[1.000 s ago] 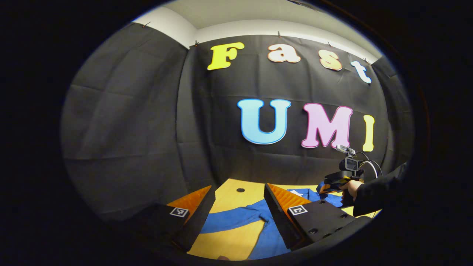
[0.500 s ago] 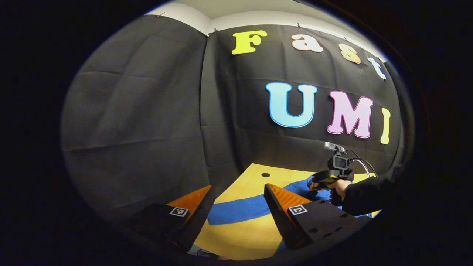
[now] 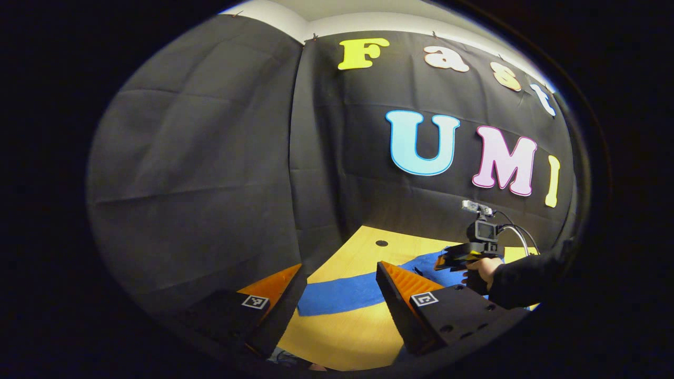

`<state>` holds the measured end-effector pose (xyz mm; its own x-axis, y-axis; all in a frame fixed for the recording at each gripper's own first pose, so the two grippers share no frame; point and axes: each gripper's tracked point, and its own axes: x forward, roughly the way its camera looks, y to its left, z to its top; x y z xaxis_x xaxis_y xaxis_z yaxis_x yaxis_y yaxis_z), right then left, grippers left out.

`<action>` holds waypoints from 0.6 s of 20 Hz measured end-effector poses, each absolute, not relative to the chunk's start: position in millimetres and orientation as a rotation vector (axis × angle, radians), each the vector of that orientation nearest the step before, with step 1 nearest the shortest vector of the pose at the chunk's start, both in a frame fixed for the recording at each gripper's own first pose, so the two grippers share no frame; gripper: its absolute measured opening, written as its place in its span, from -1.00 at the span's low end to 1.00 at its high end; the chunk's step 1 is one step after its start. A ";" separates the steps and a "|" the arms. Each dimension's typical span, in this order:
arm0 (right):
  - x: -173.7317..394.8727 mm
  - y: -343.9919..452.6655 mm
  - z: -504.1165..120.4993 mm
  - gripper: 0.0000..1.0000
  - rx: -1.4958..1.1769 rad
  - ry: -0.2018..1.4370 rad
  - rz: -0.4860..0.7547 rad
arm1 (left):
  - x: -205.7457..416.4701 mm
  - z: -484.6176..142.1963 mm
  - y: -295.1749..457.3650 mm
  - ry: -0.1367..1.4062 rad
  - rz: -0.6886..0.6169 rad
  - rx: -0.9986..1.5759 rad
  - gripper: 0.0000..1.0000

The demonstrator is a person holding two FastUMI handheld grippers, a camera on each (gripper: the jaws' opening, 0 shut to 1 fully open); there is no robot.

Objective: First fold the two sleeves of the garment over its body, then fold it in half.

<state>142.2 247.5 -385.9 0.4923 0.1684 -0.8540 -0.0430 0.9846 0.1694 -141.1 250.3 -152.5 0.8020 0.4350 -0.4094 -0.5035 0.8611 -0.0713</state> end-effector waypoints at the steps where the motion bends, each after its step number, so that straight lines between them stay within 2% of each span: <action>1: 143.3 237.1 -379.7 0.55 0.108 1.033 0.125 | -137.0 -159.6 250.2 0.406 0.492 -0.199 0.61; 3: 145.4 217.7 -362.2 0.90 0.071 0.992 0.123 | -128.1 -180.2 250.5 0.443 0.463 -0.200 0.58; 4: 147.2 208.8 -352.3 0.96 0.056 0.964 0.125 | -125.2 -195.4 257.9 0.472 0.472 -0.186 0.58; 6: 151.6 189.6 -327.7 0.96 0.029 0.896 0.132 | -120.1 -224.6 270.2 0.535 0.495 -0.172 0.58; 7: 153.2 181.3 -314.0 0.87 0.025 0.859 0.139 | -118.4 -241.0 276.1 0.570 0.510 -0.170 0.58; 8: 154.6 172.1 -299.9 0.95 0.020 0.818 0.149 | -116.8 -258.7 281.3 0.618 0.526 -0.162 0.58; 11: 158.9 136.0 -252.1 0.96 -0.016 0.681 0.151 | -111.5 -309.8 297.9 0.758 0.568 -0.159 0.63; 12: 160.3 122.4 -237.2 0.89 -0.022 0.634 0.138 | -106.4 -320.7 298.9 0.774 0.591 -0.183 0.63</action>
